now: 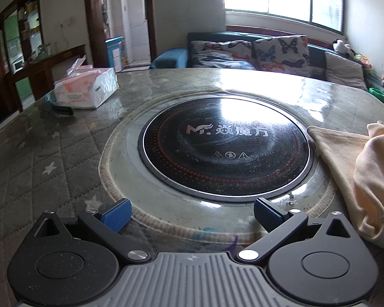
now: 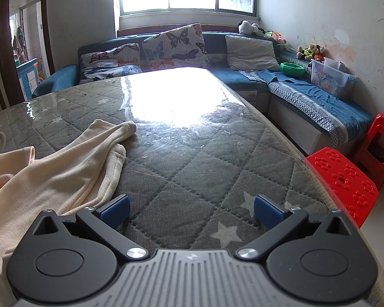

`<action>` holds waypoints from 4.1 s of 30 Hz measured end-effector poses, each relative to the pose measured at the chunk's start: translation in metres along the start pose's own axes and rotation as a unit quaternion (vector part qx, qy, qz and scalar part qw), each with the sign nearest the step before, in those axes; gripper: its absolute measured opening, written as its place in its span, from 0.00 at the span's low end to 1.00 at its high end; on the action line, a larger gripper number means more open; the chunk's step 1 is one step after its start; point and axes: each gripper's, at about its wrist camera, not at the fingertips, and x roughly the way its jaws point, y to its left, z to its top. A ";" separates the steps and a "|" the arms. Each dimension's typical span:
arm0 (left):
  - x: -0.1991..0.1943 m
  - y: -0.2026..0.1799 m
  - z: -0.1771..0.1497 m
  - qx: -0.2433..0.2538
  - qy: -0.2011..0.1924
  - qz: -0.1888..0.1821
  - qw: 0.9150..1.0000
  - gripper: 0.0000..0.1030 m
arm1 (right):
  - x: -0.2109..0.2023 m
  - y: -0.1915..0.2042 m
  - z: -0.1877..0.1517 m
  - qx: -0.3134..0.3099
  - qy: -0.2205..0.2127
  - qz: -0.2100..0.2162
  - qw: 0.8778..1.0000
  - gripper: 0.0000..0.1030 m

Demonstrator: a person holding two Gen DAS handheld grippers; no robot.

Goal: Fold clothes

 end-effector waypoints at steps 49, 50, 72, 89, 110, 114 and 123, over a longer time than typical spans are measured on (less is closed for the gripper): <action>-0.098 -0.100 -0.018 0.064 0.039 0.027 0.997 1.00 | -0.148 0.066 -0.078 -0.089 -0.021 0.111 0.990 1.00; -0.098 -0.101 -0.019 0.066 0.039 0.031 0.997 1.00 | -0.150 0.067 -0.079 -0.090 -0.022 0.113 0.989 1.00; -0.120 -0.117 -0.029 0.103 0.025 0.010 0.994 1.00 | -0.173 0.078 -0.089 -0.109 -0.030 0.135 0.984 1.00; -0.132 -0.117 -0.033 0.100 0.028 -0.028 0.994 1.00 | -0.182 0.077 -0.091 -0.110 -0.033 0.145 0.983 1.00; -0.120 -0.121 -0.024 0.099 0.037 -0.040 0.994 1.00 | -0.164 0.074 -0.088 -0.104 -0.007 0.151 0.983 0.95; -0.118 -0.124 -0.019 0.099 0.033 -0.047 0.993 1.00 | -0.160 0.072 -0.084 -0.098 -0.005 0.150 0.984 0.93; -0.104 -0.135 0.006 0.108 0.008 -0.073 0.991 0.94 | -0.141 0.069 -0.062 -0.093 -0.001 0.151 0.984 0.83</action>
